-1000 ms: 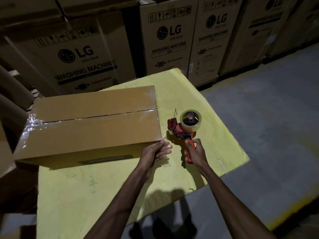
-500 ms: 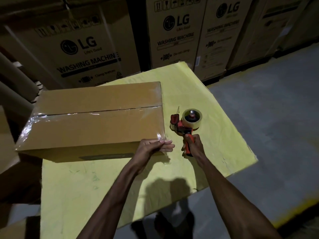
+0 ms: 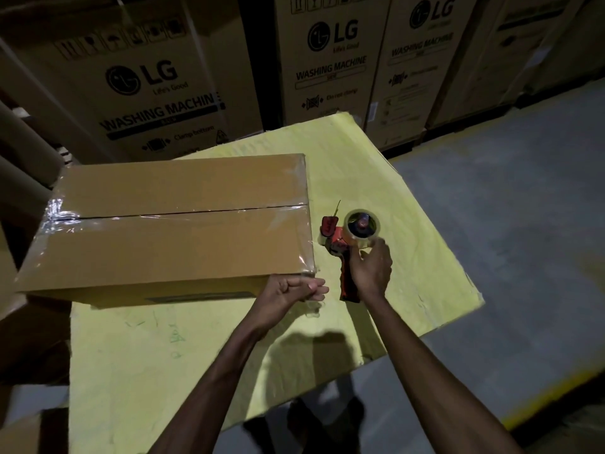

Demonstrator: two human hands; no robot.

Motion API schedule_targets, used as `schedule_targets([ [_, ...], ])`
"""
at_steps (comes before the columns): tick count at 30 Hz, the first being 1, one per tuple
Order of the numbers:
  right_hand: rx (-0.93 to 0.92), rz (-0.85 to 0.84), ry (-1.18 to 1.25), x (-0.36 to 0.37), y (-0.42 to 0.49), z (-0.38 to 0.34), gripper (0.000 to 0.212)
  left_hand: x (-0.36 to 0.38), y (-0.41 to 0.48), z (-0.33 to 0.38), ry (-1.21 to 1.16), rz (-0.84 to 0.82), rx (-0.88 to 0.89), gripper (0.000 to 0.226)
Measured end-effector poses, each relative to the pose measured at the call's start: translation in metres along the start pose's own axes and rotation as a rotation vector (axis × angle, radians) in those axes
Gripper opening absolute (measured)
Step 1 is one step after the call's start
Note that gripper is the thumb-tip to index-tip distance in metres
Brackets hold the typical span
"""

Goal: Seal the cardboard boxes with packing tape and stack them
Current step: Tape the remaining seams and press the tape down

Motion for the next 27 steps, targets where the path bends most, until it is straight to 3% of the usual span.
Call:
schedule_targets([
  [2,-0.191,0.049,0.251,-0.017,-0.011,-0.037,0.028,0.0,0.001,-0.004,-0.053,0.019,-0.03,0.03],
  [4,-0.469,-0.015,0.311,-0.033,-0.019,-0.072,0.02,0.003,0.002,-0.011,-0.142,0.034,-0.06,0.034],
  [7,-0.874,-0.179,0.095,-0.039,-0.016,-0.094,0.019,0.006,0.001,-0.017,-0.207,0.049,-0.059,0.037],
  [9,-1.001,-0.267,-0.088,-0.036,-0.01,-0.089,0.022,0.006,0.001,-0.018,-0.204,0.044,-0.05,0.039],
  [13,-1.056,-0.322,-0.206,-0.032,-0.012,-0.076,0.027,0.007,0.004,-0.017,-0.25,0.05,-0.067,0.032],
  [20,-0.965,-0.334,-0.304,-0.04,-0.017,-0.07,0.059,0.012,0.01,-0.024,-0.278,0.1,-0.169,0.026],
  [27,-1.025,-0.426,-0.467,-0.048,-0.015,-0.062,0.086,0.004,0.011,-0.014,-0.417,-0.025,-0.321,0.026],
])
Point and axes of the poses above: each hand's wrist, its own y-axis towards the middle knuckle, its own x-axis out of the palm, z = x × y, the point moved 1 cm from there along y, towards the middle knuckle, and after that the axes turned 1 degree about x, right-handed, at the moved point
